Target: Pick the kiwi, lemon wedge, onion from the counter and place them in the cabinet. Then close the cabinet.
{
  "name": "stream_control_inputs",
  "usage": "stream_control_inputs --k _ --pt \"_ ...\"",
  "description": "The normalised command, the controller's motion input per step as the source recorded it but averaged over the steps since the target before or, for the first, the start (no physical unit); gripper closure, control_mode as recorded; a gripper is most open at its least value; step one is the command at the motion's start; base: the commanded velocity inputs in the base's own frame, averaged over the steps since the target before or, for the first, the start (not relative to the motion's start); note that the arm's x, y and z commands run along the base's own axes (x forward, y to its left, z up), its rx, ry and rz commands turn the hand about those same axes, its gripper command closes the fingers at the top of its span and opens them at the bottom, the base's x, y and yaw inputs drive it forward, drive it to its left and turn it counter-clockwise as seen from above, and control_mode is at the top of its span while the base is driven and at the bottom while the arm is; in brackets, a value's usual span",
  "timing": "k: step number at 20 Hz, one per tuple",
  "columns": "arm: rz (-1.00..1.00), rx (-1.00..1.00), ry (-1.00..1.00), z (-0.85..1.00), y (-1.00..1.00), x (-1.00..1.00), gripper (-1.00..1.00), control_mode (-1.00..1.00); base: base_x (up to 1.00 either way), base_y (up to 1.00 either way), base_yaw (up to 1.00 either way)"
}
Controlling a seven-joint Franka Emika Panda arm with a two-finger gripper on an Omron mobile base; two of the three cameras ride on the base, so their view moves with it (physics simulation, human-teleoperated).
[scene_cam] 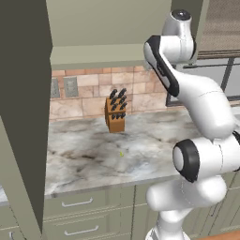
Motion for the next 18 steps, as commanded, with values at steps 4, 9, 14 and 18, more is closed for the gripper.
stream_control_inputs --k 4,9,14,18 --pt "0.0 0.0 -0.05 0.28 0.01 0.56 1.0 -1.0 0.0 0.0 0.0" --pt "0.0 0.02 -0.13 0.34 0.0 0.59 1.0 -1.0 0.0 0.0 0.0" --pt "0.0 0.04 -0.04 0.13 0.0 0.64 1.0 -1.0 0.0 0.0 0.0" --pt "0.0 0.01 0.02 -0.17 0.0 0.88 1.0 -1.0 0.0 0.0 0.0"
